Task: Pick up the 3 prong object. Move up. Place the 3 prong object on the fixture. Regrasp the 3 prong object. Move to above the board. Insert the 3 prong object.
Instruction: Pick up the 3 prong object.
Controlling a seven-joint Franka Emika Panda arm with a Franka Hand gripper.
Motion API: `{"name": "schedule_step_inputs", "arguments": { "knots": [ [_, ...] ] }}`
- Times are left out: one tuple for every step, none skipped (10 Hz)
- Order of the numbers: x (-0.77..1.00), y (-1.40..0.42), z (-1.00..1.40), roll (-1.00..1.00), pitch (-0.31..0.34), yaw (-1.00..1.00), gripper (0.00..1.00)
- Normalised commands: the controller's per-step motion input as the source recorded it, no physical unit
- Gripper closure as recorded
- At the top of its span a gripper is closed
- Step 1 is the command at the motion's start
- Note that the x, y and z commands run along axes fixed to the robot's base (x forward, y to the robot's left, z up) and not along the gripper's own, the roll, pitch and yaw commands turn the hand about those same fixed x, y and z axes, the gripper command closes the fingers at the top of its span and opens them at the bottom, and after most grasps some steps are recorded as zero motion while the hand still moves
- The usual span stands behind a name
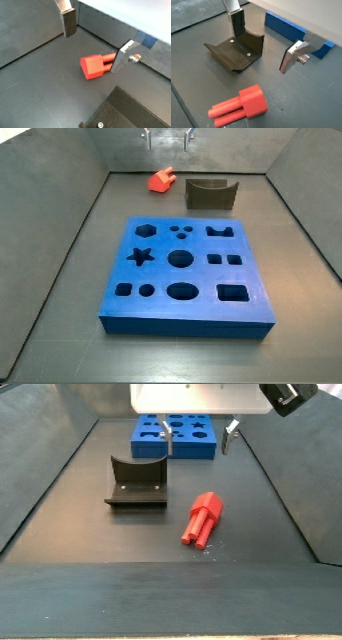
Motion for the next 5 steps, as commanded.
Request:
{"name": "schedule_step_inputs", "arguments": {
  "knots": [
    [-0.02, 0.0, -0.05, 0.0, 0.0, 0.0, 0.0],
    [-0.1, 0.13, -0.31, 0.0, -0.114, -0.25, 0.0],
    [-0.44, 0.19, -0.53, 0.0, -0.297, -0.52, 0.0],
    [-0.38, 0.28, -0.57, 0.0, -0.266, -0.61, 0.0],
    [-0.3, 0.32, -0.57, 0.0, -0.306, -0.59, 0.0]
  ]
}}
